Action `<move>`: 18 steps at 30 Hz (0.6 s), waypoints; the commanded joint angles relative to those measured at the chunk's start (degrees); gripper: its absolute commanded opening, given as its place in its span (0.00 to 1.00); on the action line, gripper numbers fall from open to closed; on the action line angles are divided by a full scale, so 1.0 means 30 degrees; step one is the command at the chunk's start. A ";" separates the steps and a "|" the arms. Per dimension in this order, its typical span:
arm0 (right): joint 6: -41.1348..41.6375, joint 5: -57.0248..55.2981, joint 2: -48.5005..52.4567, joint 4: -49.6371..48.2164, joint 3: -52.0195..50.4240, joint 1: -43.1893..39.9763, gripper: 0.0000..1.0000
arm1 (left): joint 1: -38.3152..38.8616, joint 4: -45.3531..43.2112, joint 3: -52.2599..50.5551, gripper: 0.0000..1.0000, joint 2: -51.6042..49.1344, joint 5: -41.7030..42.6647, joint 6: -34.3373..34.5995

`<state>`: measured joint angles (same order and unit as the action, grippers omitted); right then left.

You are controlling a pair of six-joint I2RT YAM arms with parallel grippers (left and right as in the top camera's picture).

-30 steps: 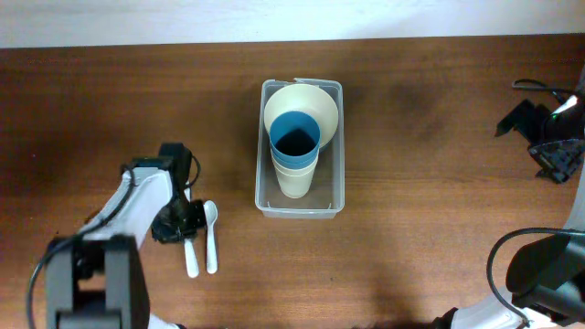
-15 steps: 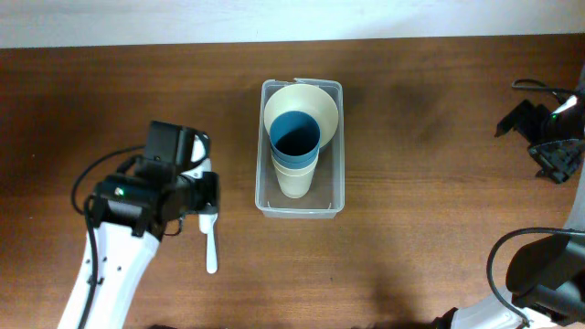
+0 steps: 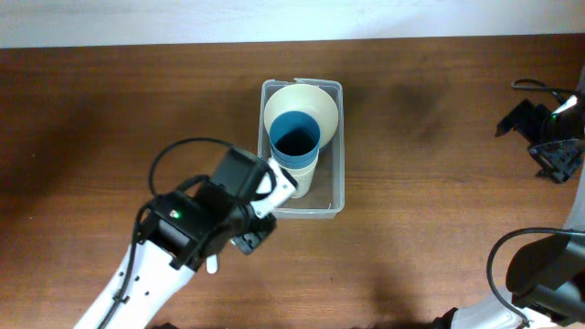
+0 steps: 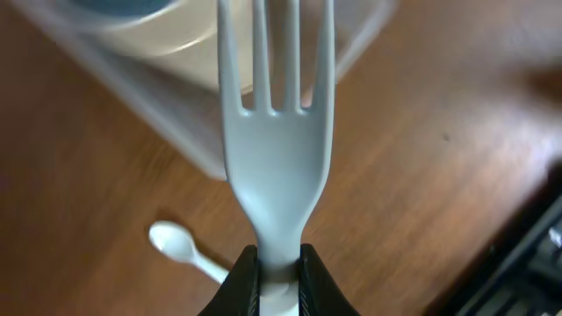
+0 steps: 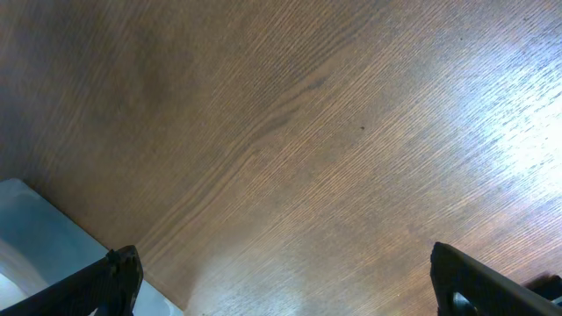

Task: Pack container
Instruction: 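Carry the fork into the container's front and release it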

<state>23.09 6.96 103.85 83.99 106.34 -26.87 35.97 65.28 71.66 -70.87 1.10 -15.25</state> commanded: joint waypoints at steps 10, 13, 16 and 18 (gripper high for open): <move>-0.0124 -0.0109 -0.0423 0.0000 0.0262 -0.0066 0.99 | 0.3599 -0.3198 0.0204 0.01 -0.2222 0.0386 -0.9836; -0.0124 -0.0109 -0.0423 0.0000 0.0262 -0.0066 0.99 | 0.3599 -0.3825 0.0204 0.01 -0.3767 -0.0991 -1.0666; -0.0124 -0.0109 -0.0423 0.0000 0.0262 -0.0066 0.99 | 0.3606 -0.4656 0.0204 0.01 -0.5370 -0.3249 -1.1380; -0.0124 -0.0109 -0.0423 0.0000 0.0262 -0.0066 0.99 | 0.3606 -0.5238 0.0204 0.01 -0.6054 -0.4364 -1.1460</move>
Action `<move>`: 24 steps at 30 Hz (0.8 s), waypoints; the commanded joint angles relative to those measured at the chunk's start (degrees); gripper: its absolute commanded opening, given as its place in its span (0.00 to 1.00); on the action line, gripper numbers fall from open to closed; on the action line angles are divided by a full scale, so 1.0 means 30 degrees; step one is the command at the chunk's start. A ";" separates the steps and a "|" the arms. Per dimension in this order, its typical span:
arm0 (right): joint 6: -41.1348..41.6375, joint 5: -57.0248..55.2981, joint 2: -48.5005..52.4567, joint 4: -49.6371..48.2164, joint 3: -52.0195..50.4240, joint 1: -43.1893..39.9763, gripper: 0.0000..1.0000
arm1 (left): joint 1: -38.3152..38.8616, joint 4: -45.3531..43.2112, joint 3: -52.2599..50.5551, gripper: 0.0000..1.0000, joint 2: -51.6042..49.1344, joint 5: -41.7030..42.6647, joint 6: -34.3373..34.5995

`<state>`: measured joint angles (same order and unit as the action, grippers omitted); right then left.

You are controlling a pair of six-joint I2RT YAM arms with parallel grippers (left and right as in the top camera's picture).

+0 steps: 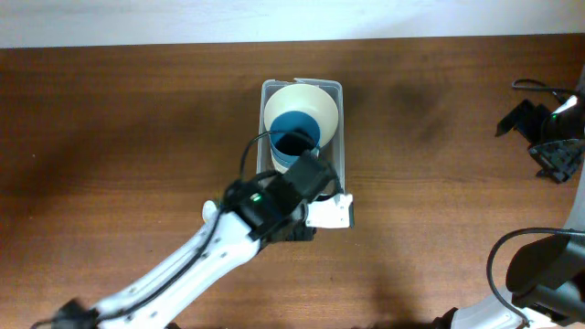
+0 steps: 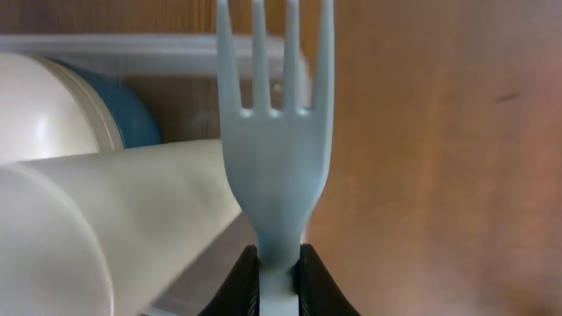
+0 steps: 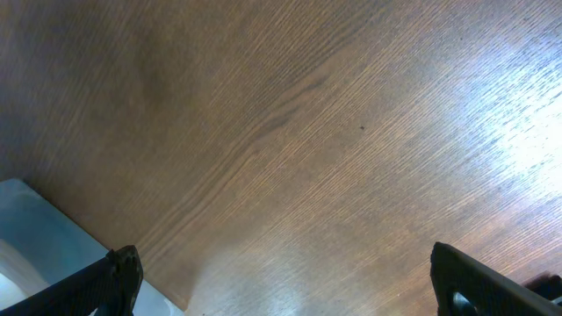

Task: Pack container
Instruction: 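Carry the fork into the container's front and release it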

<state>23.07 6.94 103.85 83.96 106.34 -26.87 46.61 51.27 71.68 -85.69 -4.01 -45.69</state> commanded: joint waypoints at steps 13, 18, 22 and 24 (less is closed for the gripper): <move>-0.0117 -0.0102 -0.0423 0.0007 0.0262 -0.0066 0.99 | 0.0058 -0.1515 0.0197 0.01 -0.1647 -0.3104 -0.2237; -0.0117 -0.0102 -0.0423 0.0007 0.0262 -0.0066 0.99 | 0.0109 -0.1523 0.0204 0.39 -0.1639 -0.3104 -0.2135; -0.0117 -0.0102 -0.0423 0.0007 0.0262 -0.0066 0.99 | 0.0561 -0.1523 0.0372 0.59 -0.1311 -0.3118 -0.1290; -0.0117 -0.0102 -0.0423 0.0007 0.0262 -0.0066 0.99 | 0.0831 -0.1515 0.0554 0.61 -0.0874 -0.3126 -0.0663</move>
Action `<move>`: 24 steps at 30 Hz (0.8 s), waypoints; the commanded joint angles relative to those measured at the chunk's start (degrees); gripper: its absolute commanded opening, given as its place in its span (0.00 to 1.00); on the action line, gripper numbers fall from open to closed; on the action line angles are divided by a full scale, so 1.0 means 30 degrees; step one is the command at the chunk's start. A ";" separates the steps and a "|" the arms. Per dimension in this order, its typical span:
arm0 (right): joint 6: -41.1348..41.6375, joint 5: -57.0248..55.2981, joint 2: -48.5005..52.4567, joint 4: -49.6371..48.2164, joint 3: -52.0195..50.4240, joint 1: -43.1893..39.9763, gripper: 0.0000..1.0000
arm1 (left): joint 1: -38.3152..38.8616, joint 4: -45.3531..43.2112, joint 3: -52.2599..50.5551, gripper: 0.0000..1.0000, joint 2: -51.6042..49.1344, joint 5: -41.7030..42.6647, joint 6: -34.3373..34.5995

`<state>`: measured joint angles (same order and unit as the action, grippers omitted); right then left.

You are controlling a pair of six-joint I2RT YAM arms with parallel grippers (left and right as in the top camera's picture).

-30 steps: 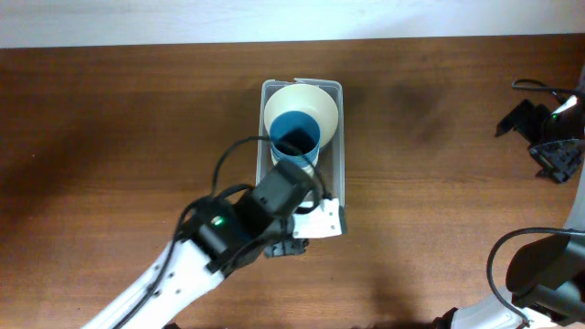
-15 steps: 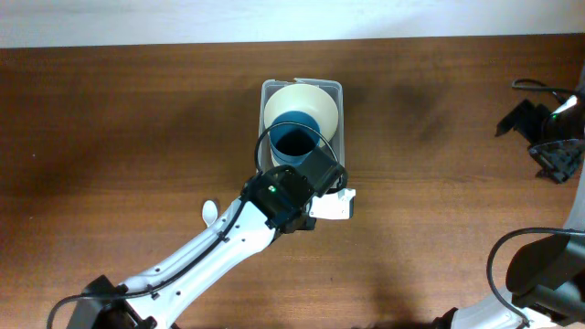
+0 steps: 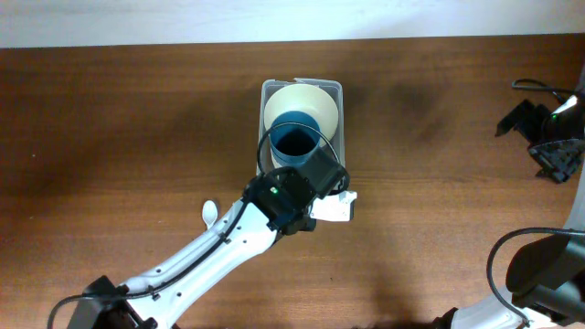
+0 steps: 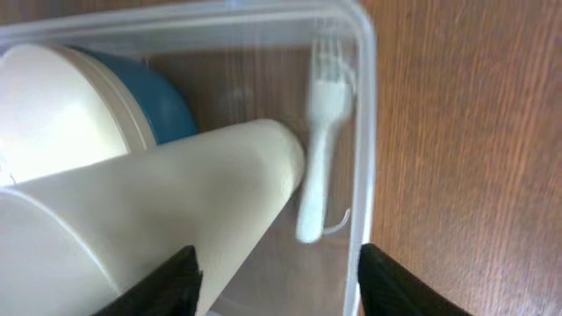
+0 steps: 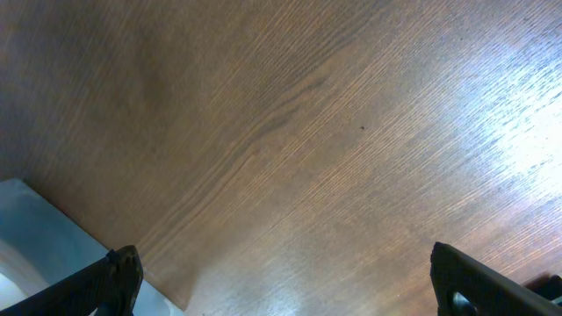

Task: Pack container
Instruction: 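Carry the fork into the container's front and release it, then move the left gripper back to the white spoon and grasp it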

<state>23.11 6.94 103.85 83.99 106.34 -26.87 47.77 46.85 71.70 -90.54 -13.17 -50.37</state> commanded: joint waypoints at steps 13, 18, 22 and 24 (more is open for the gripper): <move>-0.0131 -0.0102 -0.0423 0.0000 0.0262 -0.0066 0.99 | -0.1158 0.4153 0.1260 0.64 0.7868 -0.2055 1.2619; -0.0131 -0.0102 -0.0423 0.0000 0.0262 -0.0066 0.99 | -0.5719 0.7956 0.1253 0.63 0.9639 -0.2018 1.9445; -0.0124 -0.0102 -0.0423 0.0000 0.0262 -0.0066 0.99 | -0.8160 0.9857 0.0765 0.63 0.9347 -0.0940 2.2724; -0.0131 -0.0102 -0.0423 0.0000 0.0262 -0.0066 0.99 | -0.9027 0.9872 -0.0058 0.62 0.9063 0.0102 2.3642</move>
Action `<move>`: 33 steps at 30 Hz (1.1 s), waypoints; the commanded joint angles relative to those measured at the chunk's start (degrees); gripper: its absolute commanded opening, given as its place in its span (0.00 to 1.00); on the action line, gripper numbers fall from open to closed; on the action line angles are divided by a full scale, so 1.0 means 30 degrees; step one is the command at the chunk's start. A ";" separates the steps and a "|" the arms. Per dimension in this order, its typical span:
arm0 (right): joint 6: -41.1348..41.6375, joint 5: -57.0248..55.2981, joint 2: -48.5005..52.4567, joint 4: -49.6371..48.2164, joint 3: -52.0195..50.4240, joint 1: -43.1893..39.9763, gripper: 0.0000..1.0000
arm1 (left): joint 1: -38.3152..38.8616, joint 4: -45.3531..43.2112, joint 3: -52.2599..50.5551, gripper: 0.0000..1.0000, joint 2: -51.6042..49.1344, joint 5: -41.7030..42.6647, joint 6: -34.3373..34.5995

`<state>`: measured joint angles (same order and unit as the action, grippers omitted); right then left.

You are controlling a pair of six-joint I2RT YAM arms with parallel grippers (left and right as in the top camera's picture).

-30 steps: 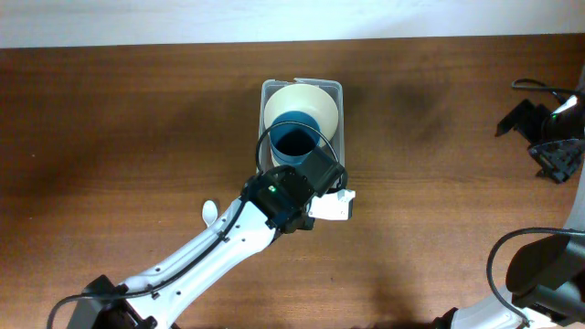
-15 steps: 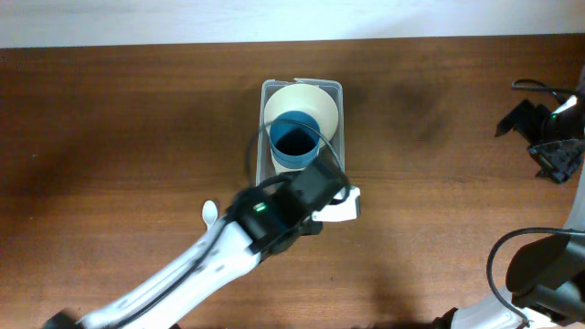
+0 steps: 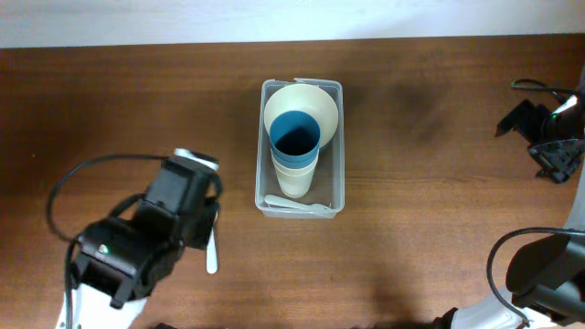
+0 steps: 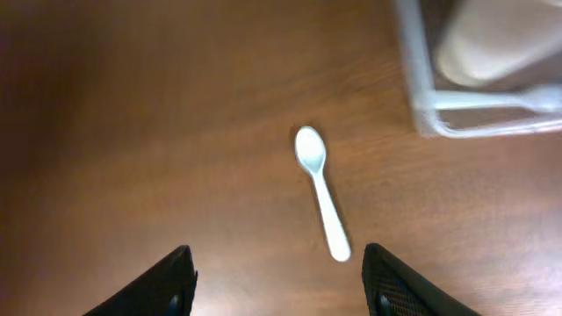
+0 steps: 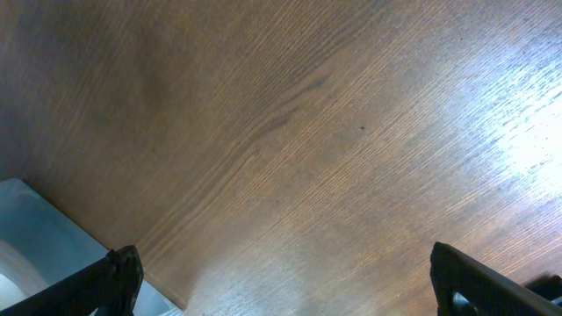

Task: Pack container
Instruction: 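Move the left gripper back to the white spoon and grasp it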

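A clear plastic container [image 3: 336,146] stands mid-table with a cream bowl [image 3: 315,102] and stacked blue and cream cups [image 3: 294,155] inside. A white fork [image 3: 297,204] lies along its near wall, and shows through the corner in the left wrist view as the fork [image 4: 492,100]. A white spoon [image 4: 321,190] lies on the bare wood left of the container, its bowl pointing away. My left gripper [image 4: 277,285] hangs open over it with nothing between the fingers. In the overhead view the spoon [image 3: 212,256] peeks out beside that arm. My right gripper [image 5: 285,281] stands open at the far right.
The table [image 3: 439,201] is dark brown wood. A corner of the clear container [image 5: 26,230] shows at the left of the right wrist view. Black cables loop over the left arm [image 3: 137,247].
My left gripper has left the container, where it hung open over the dropped fork, and is now open above the white spoon on the table to the left. The right arm has not moved.
My left gripper held the white fork near the container's front corner, the spoon lying behind. Then it carried the fork over the container's near end. Then it was open with the fork lying inside. Now it is above the spoon.
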<state>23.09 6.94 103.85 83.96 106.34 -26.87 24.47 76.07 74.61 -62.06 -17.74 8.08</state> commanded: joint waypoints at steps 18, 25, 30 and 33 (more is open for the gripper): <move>-0.0124 -0.0102 -0.0423 0.0007 0.0262 -0.0066 0.99 | -0.2871 -0.7446 -0.7147 0.63 -0.8262 0.5005 0.4940; -0.0124 -0.0102 -0.0423 0.0007 0.0262 -0.0066 0.99 | -0.3643 -0.8517 -0.7147 0.62 -1.1577 0.5231 0.4932; -0.0124 -0.0102 -0.0423 0.0007 0.0262 -0.0066 0.99 | -0.4743 -0.8735 -0.7147 0.57 -1.1956 0.5967 0.3956; -0.0124 -0.0102 -0.0423 0.0007 0.0262 -0.0066 0.99 | -0.4918 -0.9041 -0.7147 0.54 -1.1956 0.6623 0.2922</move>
<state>23.09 6.94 103.85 83.99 106.34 -26.87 10.55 49.76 53.45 -97.62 -1.32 21.02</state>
